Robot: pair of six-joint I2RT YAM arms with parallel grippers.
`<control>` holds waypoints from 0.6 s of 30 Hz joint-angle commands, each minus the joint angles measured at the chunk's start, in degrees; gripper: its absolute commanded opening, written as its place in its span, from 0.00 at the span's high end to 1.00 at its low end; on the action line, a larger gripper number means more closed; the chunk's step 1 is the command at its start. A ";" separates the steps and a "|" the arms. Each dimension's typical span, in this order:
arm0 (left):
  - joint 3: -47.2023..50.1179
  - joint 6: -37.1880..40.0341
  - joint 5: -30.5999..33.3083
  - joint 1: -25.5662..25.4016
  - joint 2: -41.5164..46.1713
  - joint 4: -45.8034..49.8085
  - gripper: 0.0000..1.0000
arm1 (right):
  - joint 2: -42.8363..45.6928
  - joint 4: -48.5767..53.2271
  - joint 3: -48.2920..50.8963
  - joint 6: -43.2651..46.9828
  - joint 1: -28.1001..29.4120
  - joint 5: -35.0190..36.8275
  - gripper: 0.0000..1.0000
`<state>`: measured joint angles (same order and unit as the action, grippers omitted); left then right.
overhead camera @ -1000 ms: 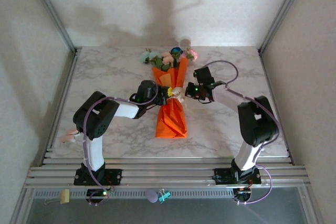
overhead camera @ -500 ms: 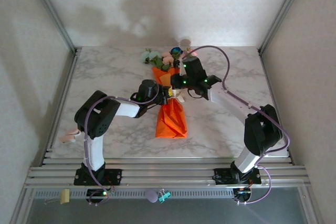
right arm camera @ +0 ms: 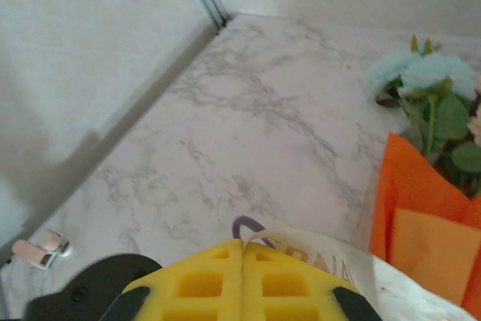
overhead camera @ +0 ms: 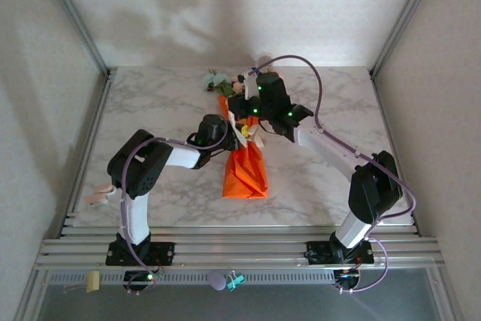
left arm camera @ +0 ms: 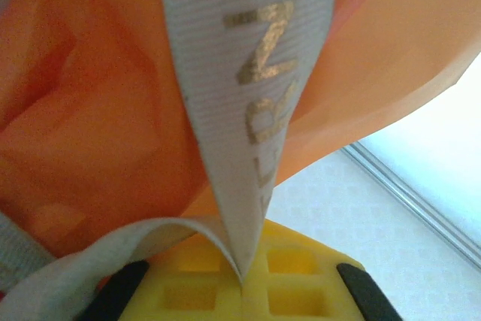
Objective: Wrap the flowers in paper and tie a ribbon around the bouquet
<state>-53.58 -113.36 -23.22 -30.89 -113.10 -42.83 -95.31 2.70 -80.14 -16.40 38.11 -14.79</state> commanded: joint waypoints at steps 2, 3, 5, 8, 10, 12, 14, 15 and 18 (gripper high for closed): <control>-0.30 0.65 -1.28 0.48 -1.40 -1.51 1.00 | -0.95 -7.86 -5.03 1.05 -0.34 -6.01 1.00; -0.38 0.55 -1.37 0.48 -1.42 -1.62 1.00 | -1.34 -7.97 -5.54 1.04 -0.48 -7.06 1.00; -0.40 0.55 -1.30 0.48 -1.58 -1.68 1.00 | -2.09 -7.88 -5.91 1.00 -0.76 -9.13 1.00; -0.38 0.51 -1.39 0.48 -1.44 -1.64 1.00 | -3.02 -9.12 -5.46 -1.52 -2.37 -13.45 1.00; -0.37 0.60 -1.43 0.47 -1.31 -1.64 1.00 | -2.58 -10.00 -4.44 -2.74 -3.34 -15.35 1.00; -0.29 0.60 -1.48 0.48 -1.33 -1.56 1.00 | -1.99 -10.07 -3.11 -3.30 -4.32 -14.70 1.00; -0.21 0.62 -1.47 0.48 -1.12 -1.56 1.00 | -2.76 -9.97 -3.06 -4.28 -5.69 -14.93 1.00; -0.05 0.60 -1.40 0.52 -1.00 -1.57 1.00 | -3.75 -9.79 -3.60 -5.10 -6.39 -14.41 1.00; 0.14 0.61 -1.39 0.53 -0.98 -1.73 1.00 | -7.98 -8.89 -7.99 -7.11 -7.78 -14.43 1.00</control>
<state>-53.58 -113.38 -23.42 -30.85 -113.36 -43.48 -99.48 -5.39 -84.95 -20.73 31.42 -28.27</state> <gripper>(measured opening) 0.044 0.057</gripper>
